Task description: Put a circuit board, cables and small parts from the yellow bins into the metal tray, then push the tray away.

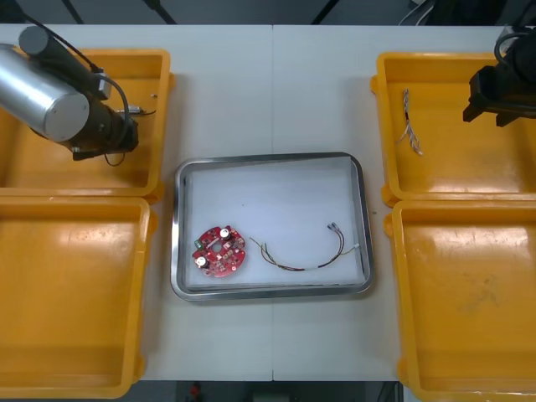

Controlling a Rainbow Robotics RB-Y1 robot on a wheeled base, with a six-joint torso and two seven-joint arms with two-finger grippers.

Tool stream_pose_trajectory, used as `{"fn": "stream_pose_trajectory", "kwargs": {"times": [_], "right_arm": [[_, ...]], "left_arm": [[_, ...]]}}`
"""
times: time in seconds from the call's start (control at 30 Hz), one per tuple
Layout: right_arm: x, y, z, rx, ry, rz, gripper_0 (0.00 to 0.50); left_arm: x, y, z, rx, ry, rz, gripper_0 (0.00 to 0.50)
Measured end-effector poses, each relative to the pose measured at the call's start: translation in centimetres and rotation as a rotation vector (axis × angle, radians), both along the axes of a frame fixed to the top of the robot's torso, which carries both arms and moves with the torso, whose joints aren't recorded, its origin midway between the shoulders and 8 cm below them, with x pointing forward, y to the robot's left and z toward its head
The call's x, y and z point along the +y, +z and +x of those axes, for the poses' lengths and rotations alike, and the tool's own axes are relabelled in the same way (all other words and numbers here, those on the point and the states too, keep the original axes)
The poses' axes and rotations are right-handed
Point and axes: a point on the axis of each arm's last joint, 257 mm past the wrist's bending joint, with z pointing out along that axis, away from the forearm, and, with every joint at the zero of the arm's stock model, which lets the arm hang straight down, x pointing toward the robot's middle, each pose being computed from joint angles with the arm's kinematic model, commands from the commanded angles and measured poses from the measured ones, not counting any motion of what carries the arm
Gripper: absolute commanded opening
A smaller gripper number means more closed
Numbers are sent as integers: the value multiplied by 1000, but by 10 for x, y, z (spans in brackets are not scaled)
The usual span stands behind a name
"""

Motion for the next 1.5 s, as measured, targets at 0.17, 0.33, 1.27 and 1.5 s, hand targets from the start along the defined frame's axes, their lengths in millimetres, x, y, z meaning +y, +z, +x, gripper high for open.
{"fn": "stream_pose_trajectory", "kwargs": {"times": [0.17,0.33,1.27,1.5], "right_arm": [[6,-9,31,-34,-37,14,500],[16,-26,50,-57,-53,0,500],[57,-78,92,-143,-9,-41,500],[66,-80,94,-150,3,-35,500]], "left_arm": [[8,32,0,-4,45,-31,0],[9,57,-5,-6,62,-49,0],[-58,105,-101,183,-16,-102,0],[-65,103,-112,193,209,-192,0]]}}
